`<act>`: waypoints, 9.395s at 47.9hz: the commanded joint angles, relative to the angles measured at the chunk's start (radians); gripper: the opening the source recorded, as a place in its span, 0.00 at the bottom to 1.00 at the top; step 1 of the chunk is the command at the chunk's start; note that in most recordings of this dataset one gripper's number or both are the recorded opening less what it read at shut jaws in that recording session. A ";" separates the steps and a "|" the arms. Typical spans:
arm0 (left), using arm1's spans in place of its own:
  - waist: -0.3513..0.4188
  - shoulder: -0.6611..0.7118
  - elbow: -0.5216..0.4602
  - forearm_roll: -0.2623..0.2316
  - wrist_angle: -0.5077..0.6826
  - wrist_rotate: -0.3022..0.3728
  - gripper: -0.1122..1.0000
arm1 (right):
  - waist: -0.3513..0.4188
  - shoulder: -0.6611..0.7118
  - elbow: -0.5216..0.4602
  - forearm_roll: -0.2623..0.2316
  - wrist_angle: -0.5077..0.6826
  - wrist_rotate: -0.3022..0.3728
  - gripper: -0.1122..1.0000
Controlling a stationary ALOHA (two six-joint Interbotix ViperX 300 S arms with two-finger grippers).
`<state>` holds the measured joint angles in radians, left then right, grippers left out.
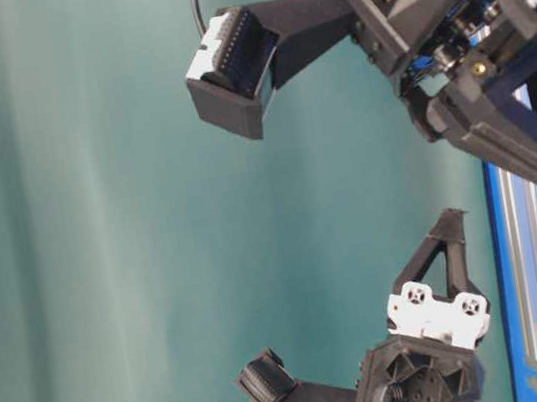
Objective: Insert the wire through the string loop located on the left side.
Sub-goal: 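Move the right gripper left toward the white zip-tie loop on the frame, then push the USB plug through the white zip-tie loop with the right gripper, then swing the left gripper around to the left of the loop, opening it, then close the left gripper on the plug end beyond the loop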
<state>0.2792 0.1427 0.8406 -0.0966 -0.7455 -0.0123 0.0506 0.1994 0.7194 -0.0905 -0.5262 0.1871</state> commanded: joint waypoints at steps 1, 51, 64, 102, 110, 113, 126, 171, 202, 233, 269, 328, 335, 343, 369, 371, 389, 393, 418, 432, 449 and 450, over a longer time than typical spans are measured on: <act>0.000 -0.028 -0.012 0.003 -0.005 -0.002 0.10 | -0.002 -0.035 -0.014 -0.002 -0.003 -0.002 0.10; 0.002 -0.026 -0.011 0.003 -0.005 -0.002 0.10 | 0.005 0.063 -0.155 -0.002 0.060 -0.002 0.10; 0.000 -0.028 -0.011 0.003 -0.005 -0.002 0.10 | 0.005 0.063 -0.155 -0.002 0.060 -0.002 0.10; 0.000 -0.028 -0.011 0.005 -0.005 -0.002 0.10 | 0.005 0.064 -0.156 -0.002 0.066 0.000 0.10; 0.000 -0.028 -0.011 0.003 -0.005 -0.002 0.10 | 0.005 0.064 -0.156 -0.002 0.066 0.000 0.10; 0.002 -0.028 -0.011 0.005 -0.005 -0.002 0.10 | 0.005 0.064 -0.155 -0.002 0.066 0.000 0.10; 0.002 -0.028 -0.009 0.003 -0.005 -0.002 0.10 | 0.005 0.064 -0.156 -0.002 0.066 0.000 0.10; 0.002 -0.028 -0.006 0.006 -0.005 -0.002 0.10 | 0.002 0.209 -0.373 0.000 0.137 0.002 0.10; 0.002 -0.040 0.018 0.006 -0.005 0.000 0.10 | 0.000 0.236 -0.426 0.000 0.166 0.002 0.10; 0.049 -0.311 0.394 0.006 -0.043 0.000 0.10 | 0.000 0.236 -0.426 0.000 0.166 0.002 0.10; -0.084 -0.485 0.525 0.014 -0.025 -0.005 0.10 | 0.000 0.236 -0.423 0.000 0.166 0.002 0.10; -0.449 -0.649 0.540 0.021 0.078 -0.063 0.22 | 0.000 0.235 -0.426 0.002 0.166 0.002 0.10; -0.449 -0.649 0.537 0.021 0.078 -0.064 0.61 | 0.000 0.236 -0.425 0.000 0.166 0.002 0.10; -0.449 -0.644 0.535 0.021 0.092 -0.064 0.93 | 0.000 0.236 -0.425 0.000 0.166 0.002 0.10; -0.451 -0.324 0.428 0.021 0.092 -0.078 0.92 | -0.006 0.236 -0.425 0.000 0.166 0.002 0.10; -0.451 -0.293 0.420 0.021 0.089 -0.078 0.92 | -0.005 0.236 -0.425 0.000 0.166 0.002 0.10; -0.451 -0.252 0.405 0.020 0.086 -0.077 0.92 | -0.008 0.236 -0.425 0.000 0.164 0.002 0.10; -0.449 -0.252 0.403 0.020 0.084 -0.077 0.92 | -0.008 0.236 -0.425 0.000 0.163 0.002 0.10; -0.451 -0.252 0.399 0.020 0.084 -0.077 0.91 | -0.008 0.236 -0.425 0.000 0.166 0.002 0.10; -0.456 -0.258 0.371 0.021 0.072 -0.069 0.53 | -0.008 0.236 -0.425 0.000 0.166 0.002 0.10; -0.456 -0.259 0.377 0.021 0.094 -0.075 0.16 | -0.008 0.236 -0.425 -0.002 0.166 0.002 0.10; -0.456 -0.259 0.377 0.021 0.095 -0.075 0.16 | -0.009 0.236 -0.425 -0.002 0.166 0.002 0.10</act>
<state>-0.1718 -0.0997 1.2257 -0.0782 -0.6519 -0.0859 0.0460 0.4571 0.3145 -0.0920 -0.3574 0.1871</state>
